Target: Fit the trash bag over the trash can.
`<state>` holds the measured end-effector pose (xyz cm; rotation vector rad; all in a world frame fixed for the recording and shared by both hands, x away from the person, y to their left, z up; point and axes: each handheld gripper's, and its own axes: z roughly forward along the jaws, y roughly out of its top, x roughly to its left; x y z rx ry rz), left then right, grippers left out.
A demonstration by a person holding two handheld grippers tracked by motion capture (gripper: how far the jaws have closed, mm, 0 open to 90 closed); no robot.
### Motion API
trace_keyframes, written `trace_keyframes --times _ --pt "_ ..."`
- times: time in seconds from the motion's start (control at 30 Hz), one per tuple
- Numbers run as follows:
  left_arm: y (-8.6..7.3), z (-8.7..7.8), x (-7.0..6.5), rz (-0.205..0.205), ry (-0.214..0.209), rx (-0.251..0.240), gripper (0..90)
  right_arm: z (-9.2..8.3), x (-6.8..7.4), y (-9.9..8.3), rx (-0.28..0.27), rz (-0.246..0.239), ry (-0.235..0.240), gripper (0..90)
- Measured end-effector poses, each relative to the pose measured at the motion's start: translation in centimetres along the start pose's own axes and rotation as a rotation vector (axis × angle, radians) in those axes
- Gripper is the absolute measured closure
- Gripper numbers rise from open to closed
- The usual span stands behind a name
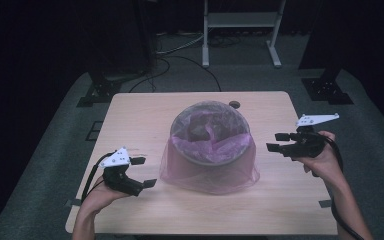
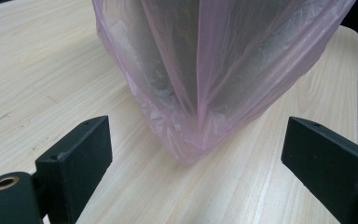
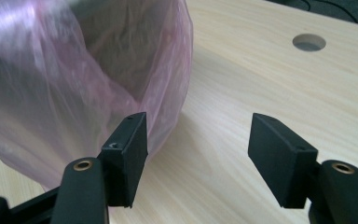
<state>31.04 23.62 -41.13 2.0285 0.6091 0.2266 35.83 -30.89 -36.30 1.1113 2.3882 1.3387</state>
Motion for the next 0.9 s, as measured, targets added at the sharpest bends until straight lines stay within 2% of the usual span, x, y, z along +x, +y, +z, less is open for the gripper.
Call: trace_keyframes --times 0.33,0.77,0.9 --pt "-0.6 -0.3 0.0 -0.016 0.01 0.002 7.3 0.6 0.4 -4.0 -0.011 0.027 -0.005 36.1" --pt "-1.0 -0.9 -0.1 -0.026 0.01 -0.007 7.3 0.2 1.0 -7.9 -0.032 0.079 -0.011 35.3" --pt "-1.0 -0.9 -0.1 -0.025 0.01 -0.006 7.3 0.1 1.3 -9.0 -0.034 0.088 -0.038 34.6"
